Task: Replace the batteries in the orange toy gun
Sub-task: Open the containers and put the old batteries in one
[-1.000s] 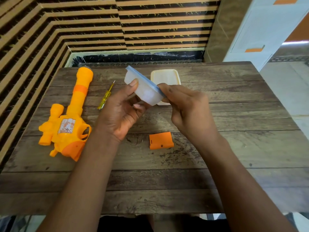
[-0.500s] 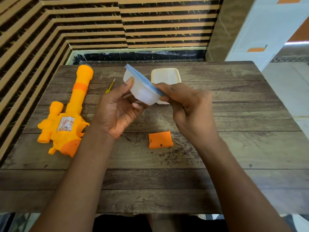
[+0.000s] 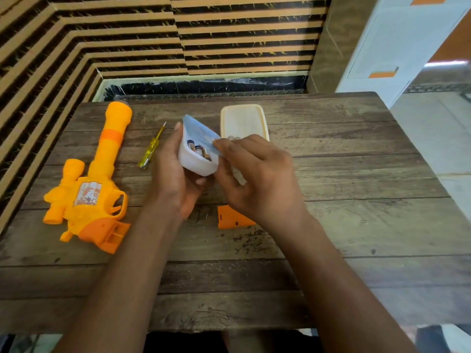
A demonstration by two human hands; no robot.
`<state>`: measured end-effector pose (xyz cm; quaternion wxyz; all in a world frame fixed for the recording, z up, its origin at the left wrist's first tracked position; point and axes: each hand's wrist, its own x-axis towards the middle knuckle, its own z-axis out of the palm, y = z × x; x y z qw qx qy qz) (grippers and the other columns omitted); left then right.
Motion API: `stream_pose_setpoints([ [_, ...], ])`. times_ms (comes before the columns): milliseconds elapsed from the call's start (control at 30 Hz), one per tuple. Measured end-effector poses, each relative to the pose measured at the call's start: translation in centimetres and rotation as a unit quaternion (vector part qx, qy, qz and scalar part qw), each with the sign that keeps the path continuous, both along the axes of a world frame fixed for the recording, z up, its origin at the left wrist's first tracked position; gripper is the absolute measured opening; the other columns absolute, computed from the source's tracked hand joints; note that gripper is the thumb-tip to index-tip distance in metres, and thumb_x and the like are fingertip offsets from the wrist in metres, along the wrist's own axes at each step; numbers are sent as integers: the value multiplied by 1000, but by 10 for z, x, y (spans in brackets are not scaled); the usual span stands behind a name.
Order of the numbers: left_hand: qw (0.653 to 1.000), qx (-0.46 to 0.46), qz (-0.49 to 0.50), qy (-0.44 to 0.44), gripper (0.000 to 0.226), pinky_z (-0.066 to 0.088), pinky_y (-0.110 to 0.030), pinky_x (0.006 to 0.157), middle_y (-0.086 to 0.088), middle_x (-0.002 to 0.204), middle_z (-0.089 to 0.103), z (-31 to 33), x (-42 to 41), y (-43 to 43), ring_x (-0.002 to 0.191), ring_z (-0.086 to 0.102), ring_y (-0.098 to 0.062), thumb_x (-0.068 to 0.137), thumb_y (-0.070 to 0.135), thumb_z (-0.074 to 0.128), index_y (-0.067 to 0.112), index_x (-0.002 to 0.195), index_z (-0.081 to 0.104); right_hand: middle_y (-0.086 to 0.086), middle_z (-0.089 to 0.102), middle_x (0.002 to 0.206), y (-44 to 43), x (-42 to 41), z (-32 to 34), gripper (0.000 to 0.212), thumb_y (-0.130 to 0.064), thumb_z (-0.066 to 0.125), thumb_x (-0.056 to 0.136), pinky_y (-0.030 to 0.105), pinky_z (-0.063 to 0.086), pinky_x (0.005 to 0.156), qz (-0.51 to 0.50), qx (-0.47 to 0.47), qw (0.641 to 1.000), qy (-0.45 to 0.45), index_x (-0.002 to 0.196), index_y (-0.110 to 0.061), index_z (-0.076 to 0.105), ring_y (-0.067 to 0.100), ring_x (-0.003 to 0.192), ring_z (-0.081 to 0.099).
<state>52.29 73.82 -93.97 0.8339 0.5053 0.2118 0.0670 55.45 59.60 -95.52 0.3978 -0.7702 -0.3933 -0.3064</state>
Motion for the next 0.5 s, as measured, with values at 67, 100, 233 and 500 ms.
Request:
stream_pose_setpoints([
  [67,1000,15,-3,4,44,33,-20,37,0,69,59,2,0,-3,49,53,-11,108,50,35,16,99,61,13,74,82,2,0,0,19,-3,67,87,44,55,55,-37,3,999,-12,102,3,77,36,70,68],
  [100,1000,23,-9,3,46,33,-21,37,-1,67,61,3,0,-4,48,53,-13,108,50,34,16,97,63,12,73,80,1,0,1,17,-2,68,87,43,54,55,-52,9,999,-12,101,2,78,35,69,67],
  [233,998,57,-32,3,48,28,-25,36,-5,67,66,3,-1,-2,44,51,-18,108,47,36,13,99,68,11,74,81,-7,5,3,14,-1,71,92,45,55,57,-77,84,993,32,103,3,77,30,69,69],
  [500,998,41,-53,1,48,21,-24,38,-9,66,65,2,-6,0,40,48,-20,106,43,37,12,92,71,11,78,96,-29,16,5,15,0,68,97,43,64,71,-162,191,965,75,110,5,75,21,83,76],
])
